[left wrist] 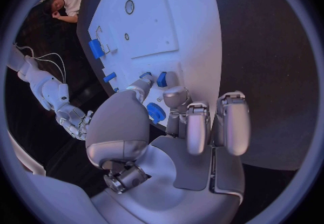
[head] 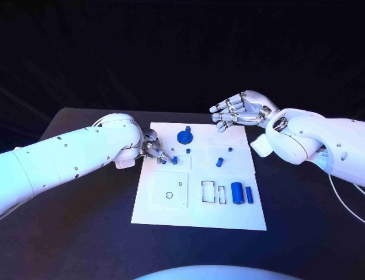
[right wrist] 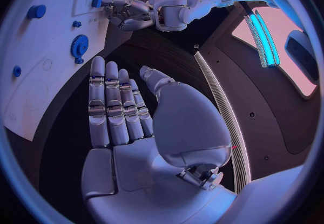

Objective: Assemble the parts on the task board

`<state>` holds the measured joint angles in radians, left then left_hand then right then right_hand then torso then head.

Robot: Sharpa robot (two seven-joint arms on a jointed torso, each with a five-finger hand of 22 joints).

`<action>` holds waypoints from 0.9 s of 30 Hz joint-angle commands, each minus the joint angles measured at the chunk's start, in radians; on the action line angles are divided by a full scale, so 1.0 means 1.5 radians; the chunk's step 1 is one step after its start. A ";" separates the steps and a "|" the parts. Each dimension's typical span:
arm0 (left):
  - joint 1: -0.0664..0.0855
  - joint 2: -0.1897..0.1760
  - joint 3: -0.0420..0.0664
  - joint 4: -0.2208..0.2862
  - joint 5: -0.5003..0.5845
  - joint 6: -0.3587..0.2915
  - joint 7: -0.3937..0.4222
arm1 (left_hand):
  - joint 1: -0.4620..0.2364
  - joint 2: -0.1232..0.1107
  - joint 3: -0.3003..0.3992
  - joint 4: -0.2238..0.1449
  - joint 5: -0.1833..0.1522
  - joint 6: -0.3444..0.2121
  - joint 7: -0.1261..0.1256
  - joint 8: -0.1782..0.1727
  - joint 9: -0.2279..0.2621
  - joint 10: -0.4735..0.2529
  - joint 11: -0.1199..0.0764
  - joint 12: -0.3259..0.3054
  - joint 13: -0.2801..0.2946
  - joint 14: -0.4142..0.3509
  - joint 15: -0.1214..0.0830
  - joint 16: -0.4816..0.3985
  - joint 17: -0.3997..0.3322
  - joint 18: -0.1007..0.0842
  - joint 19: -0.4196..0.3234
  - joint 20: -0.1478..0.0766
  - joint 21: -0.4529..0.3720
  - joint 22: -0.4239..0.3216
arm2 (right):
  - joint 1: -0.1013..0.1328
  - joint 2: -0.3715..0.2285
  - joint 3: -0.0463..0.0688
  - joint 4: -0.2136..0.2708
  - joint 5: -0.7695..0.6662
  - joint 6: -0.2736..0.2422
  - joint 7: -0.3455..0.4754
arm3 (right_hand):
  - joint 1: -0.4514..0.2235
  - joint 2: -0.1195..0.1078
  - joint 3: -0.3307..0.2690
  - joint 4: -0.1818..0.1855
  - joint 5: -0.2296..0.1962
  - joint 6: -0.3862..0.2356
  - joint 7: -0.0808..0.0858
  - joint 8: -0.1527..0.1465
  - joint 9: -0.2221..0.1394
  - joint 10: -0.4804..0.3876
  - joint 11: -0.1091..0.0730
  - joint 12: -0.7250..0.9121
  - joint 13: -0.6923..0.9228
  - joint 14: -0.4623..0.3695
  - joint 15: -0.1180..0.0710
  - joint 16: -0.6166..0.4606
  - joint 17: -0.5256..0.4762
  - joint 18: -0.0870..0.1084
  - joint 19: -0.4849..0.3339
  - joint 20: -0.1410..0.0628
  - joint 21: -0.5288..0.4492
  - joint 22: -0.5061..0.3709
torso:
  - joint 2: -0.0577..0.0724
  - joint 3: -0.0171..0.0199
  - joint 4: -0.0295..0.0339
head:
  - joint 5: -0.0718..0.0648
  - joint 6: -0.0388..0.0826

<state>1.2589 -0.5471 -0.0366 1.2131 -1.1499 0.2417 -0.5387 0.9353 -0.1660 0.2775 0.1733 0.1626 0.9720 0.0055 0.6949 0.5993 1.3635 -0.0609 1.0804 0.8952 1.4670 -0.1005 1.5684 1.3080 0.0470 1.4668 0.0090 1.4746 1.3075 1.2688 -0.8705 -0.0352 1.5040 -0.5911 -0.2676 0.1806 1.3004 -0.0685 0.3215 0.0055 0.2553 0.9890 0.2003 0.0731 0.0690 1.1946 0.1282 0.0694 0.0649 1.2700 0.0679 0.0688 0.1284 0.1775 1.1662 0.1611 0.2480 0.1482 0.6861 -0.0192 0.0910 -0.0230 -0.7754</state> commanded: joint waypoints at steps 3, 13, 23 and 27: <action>0.004 -0.005 0.001 0.001 0.002 -0.058 0.006 | 0.017 0.015 -0.054 0.028 -0.019 -0.009 0.007 -0.005 -0.002 -0.017 0.006 -0.013 -0.020 0.069 -0.004 0.002 0.175 -0.009 0.032 -0.003 -0.008 0.101 | 0.000 0.001 0.000 -0.001 0.000 0.005 0.004 | -0.007 0.001 -0.003 -0.001 0.003 -0.002 0.003 -0.005 -0.001 -0.004 0.004 -0.003 -0.001 -0.002 0.006 -0.003 -0.002 0.002 0.000 0.006 -0.006 -0.002 | 0.000 0.0001 -0.0001 | -0.003 0.001; 0.012 -0.018 0.007 0.006 0.081 -0.136 0.062 | 0.044 0.040 -0.134 0.077 -0.016 -0.054 0.025 -0.018 -0.008 -0.100 0.022 -0.140 -0.175 0.069 0.008 0.002 0.175 -0.001 0.018 0.007 -0.039 0.073 | -0.001 0.001 0.000 -0.001 0.000 0.005 0.004 | -0.007 0.001 -0.002 0.000 0.004 -0.003 0.004 -0.005 -0.001 -0.005 0.004 -0.003 -0.001 -0.003 0.006 -0.003 -0.002 0.002 0.000 0.006 -0.007 -0.003 | 0.000 0.0009 -0.0002 | -0.003 0.003; 0.016 -0.019 0.008 0.001 0.134 -0.194 0.217 | 0.159 0.070 -0.181 0.053 -0.012 -0.148 0.085 -0.098 -0.080 -0.256 0.082 -0.243 -0.246 -0.070 0.063 -0.234 -0.106 0.081 -0.196 0.050 -0.440 -0.270 | -0.001 0.000 0.000 -0.001 0.000 0.004 0.004 | -0.007 0.001 -0.002 0.000 0.005 -0.004 0.004 -0.005 -0.001 -0.006 0.005 -0.003 -0.001 -0.003 0.006 -0.003 -0.002 0.002 0.000 0.006 -0.007 -0.003 | 0.001 0.0003 -0.0001 | -0.007 0.006; 0.015 -0.003 0.002 -0.007 0.085 -0.224 0.319 | 0.334 0.081 -0.117 -0.032 -0.034 -0.170 0.100 -0.151 -0.129 -0.342 0.102 -0.326 -0.306 -0.241 0.082 -0.444 -0.318 0.085 -0.275 0.072 -0.549 -0.340 | -0.001 0.001 0.000 -0.002 0.000 0.004 0.004 | -0.007 0.001 -0.002 0.000 0.005 -0.004 0.004 -0.005 -0.001 -0.006 0.005 -0.003 -0.001 -0.003 0.006 -0.003 -0.002 0.002 0.000 0.006 -0.007 -0.003 | 0.001 0.0000 -0.0003 | -0.010 0.009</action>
<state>1.2814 -0.5577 -0.0345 1.2023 -0.9989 -0.0257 -0.2492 1.4216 -0.0460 0.1002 0.1343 0.1136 0.7202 0.1539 0.4698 0.4073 0.8594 0.0925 0.5935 0.4368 1.1210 0.0191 0.9203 0.8507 0.1634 1.0617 0.1167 0.6586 0.8017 1.2685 -0.8701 -0.0352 1.5012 -0.5895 -0.2677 0.1805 1.3004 -0.0685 0.3215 0.0055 0.2594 0.9860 0.2033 0.0692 0.0682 1.1911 0.1318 0.0694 0.0641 1.2664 0.0714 0.0688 0.1261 0.1775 1.1662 0.1611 0.2397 0.1450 0.6879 -0.0186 0.0903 -0.0355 -0.7643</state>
